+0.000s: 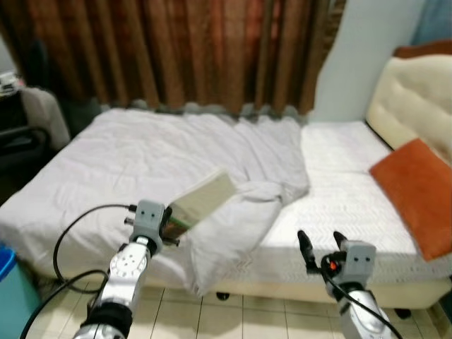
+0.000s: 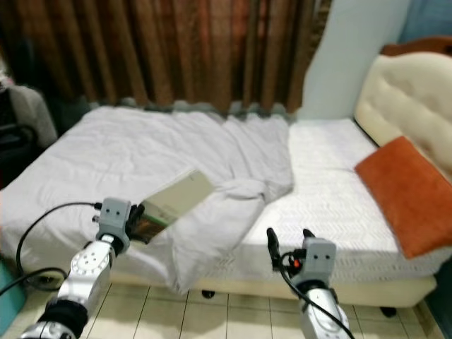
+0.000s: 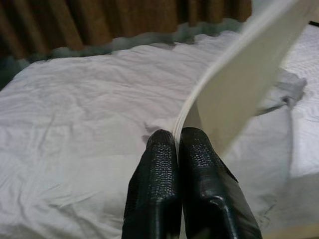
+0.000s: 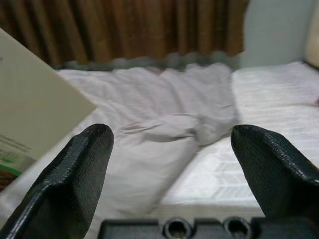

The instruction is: Clean up the room

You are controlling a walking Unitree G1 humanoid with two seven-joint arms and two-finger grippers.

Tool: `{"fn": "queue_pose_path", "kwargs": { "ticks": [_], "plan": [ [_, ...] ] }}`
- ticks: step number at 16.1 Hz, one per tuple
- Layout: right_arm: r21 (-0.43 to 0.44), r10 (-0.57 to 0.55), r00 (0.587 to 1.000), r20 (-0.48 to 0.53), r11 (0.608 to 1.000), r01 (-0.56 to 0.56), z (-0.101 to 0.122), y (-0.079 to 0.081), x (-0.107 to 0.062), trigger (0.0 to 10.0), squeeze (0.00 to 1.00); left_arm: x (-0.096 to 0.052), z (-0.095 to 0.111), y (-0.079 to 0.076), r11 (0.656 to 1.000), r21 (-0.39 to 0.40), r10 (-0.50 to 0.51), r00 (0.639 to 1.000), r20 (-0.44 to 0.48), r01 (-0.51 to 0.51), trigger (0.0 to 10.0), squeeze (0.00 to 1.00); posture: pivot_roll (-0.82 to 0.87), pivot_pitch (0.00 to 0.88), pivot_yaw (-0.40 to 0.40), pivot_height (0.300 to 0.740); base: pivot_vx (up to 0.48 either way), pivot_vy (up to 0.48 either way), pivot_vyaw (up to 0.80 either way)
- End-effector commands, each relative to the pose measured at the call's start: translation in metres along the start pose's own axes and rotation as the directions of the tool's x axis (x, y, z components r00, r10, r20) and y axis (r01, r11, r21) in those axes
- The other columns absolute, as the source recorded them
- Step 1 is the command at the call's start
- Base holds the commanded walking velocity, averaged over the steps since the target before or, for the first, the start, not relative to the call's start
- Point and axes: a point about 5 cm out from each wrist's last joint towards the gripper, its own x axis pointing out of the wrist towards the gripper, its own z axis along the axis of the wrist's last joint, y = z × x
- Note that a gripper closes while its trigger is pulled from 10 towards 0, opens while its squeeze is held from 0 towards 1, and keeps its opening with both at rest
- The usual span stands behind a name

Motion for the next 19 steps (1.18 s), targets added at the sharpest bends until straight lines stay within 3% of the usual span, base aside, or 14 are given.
{"fn": "queue_pose_path", "kwargs": {
  "ticks": [1, 15, 19],
  "plan": [
    [-0.001, 0.021, 1.000, 0.015, 1.000, -0.021, 0.0046, 0.0054, 0.0029, 10.0, 0.00, 0.0061, 0.0160, 0.0053, 1.000, 0.002, 0.011, 0.998, 0.062, -0.011, 10.0, 0.00, -0.04, 0.000, -0.004, 0.740, 0.480, 0.000, 0.00],
    [0.003, 0.026, 1.000, -0.002, 1.000, -0.026, 0.0016, 0.0079, 0.0017, 10.0, 0.00, 0.0111, 0.0148, 0.0025, 1.000, 0.024, -0.012, 1.000, 0.028, 0.011, 10.0, 0.00, -0.05, 0.000, 0.007, 0.740, 0.480, 0.000, 0.00],
    [0.005, 0.023, 1.000, -0.006, 1.000, -0.023, 0.0006, 0.0080, -0.0006, 10.0, 0.00, 0.0118, 0.0150, -0.0009, 0.999, 0.025, -0.025, 0.999, 0.031, 0.024, 10.0, 0.00, -0.06, 0.000, 0.011, 0.740, 0.102, -0.061, 0.00]
  ]
}}
